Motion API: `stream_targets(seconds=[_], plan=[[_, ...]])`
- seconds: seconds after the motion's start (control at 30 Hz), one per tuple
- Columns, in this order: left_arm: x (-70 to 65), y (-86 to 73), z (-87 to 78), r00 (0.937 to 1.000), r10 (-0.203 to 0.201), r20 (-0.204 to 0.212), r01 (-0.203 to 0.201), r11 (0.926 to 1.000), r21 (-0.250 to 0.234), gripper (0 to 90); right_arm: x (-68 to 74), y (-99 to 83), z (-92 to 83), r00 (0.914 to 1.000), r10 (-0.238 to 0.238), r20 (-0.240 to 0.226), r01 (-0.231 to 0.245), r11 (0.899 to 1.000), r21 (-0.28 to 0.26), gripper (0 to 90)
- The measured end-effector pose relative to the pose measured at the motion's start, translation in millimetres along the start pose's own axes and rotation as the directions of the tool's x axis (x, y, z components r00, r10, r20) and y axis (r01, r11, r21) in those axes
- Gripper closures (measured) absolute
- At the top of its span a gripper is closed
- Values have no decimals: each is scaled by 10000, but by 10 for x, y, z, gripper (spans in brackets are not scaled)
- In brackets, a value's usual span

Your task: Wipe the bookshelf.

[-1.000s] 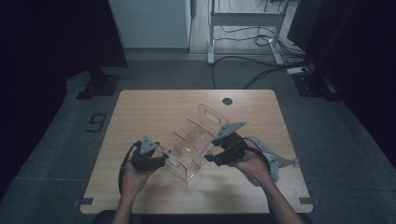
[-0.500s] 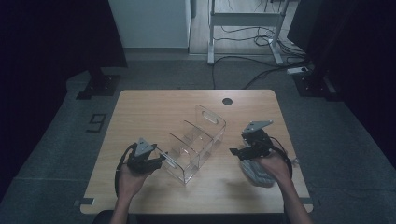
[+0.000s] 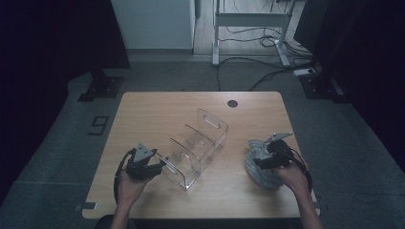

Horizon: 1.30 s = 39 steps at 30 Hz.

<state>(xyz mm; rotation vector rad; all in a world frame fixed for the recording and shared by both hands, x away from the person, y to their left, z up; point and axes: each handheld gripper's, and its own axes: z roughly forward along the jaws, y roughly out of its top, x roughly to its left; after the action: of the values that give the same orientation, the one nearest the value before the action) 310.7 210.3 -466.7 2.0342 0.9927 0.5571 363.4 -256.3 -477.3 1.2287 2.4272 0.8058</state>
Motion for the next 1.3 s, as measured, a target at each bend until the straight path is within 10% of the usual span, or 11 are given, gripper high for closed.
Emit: stream_targets(seconds=[0.33,0.57,0.93,1.3], plan=[[-3,-22,2,9988,-467,-122,466,9989,-54,400,-212,-281,269,9963,837,-216,-817,9936,786,134],[16,-60,-4,9960,-885,111,887,9958,-204,397,-156,-325,415,9994,309,165,-333,9850,1694,164],[9,-77,-14,9953,-963,67,964,9948,-338,440,-113,-303,329,9956,734,576,-821,9828,1656,595],[30,-92,-37,9965,-803,213,810,9961,-339,450,-94,-200,56,9960,852,281,-857,9961,203,616]])
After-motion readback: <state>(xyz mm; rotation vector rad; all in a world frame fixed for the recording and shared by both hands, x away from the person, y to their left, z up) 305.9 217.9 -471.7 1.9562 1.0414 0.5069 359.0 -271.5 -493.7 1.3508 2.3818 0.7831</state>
